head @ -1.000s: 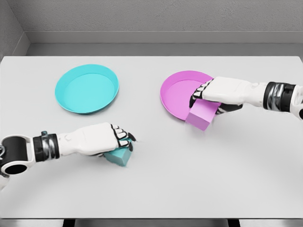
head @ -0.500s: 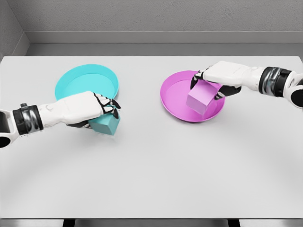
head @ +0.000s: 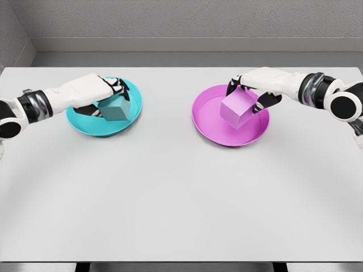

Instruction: Place the blocks in the corresponding plates according to their colors

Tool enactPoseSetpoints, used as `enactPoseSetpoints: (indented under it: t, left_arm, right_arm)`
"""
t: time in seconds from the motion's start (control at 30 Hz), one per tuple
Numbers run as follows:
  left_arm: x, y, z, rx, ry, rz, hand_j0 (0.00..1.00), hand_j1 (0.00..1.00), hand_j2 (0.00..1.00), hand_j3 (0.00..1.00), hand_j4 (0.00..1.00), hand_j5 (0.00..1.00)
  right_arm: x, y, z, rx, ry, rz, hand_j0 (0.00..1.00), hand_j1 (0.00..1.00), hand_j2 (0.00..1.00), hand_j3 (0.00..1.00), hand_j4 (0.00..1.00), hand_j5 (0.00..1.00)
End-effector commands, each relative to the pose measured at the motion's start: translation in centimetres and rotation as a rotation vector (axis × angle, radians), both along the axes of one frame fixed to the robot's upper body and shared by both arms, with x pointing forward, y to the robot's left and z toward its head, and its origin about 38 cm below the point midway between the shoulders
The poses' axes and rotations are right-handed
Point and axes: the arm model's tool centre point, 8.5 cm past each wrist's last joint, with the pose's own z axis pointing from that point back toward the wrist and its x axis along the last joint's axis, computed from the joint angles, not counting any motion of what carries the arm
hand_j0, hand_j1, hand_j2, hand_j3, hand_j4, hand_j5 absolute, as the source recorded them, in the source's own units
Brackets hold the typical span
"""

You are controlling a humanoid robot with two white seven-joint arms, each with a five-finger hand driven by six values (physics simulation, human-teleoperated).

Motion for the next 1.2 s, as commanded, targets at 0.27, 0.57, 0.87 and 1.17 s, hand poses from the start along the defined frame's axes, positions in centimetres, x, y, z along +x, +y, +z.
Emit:
enactPoseSetpoints:
  t: [0.27,0.57,0.87,1.17]
  left_arm:
    - [2.1,1.9,-1.9,0.014,0.054,0.104,0.51,0.51,0.51,0.51,0.51,0.51]
    - [2.3,1.8,-1.6,0.009,0.046,0.104,1.00,1.00,1.00,1.00,1.00,1.00]
    - [1.5,3.9,1.4,-0.033,-0.005,0.113,1.00,1.00,1.00,1.00,1.00,1.00]
    - [-3.3,9.7,4.0,-0.179,-0.012,0.157,1.00,1.00,1.00,1.00,1.00,1.00]
  right_arm:
    - [1.3,0.4,-0.7,0.012,0.043,-0.085,0.79,0.79,0.79,0.79,0.79,0.79]
    - [1.0,0.0,-0.3,0.001,0.028,-0.076,1.00,1.00,1.00,1.00,1.00,1.00]
    - [-2.2,-7.0,5.7,0.032,-0.134,-0.037,1.00,1.00,1.00,1.00,1.00,1.00]
    - [-7.0,-8.0,3.2,0.040,-0.168,0.234,1.00,1.00,1.00,1.00,1.00,1.00]
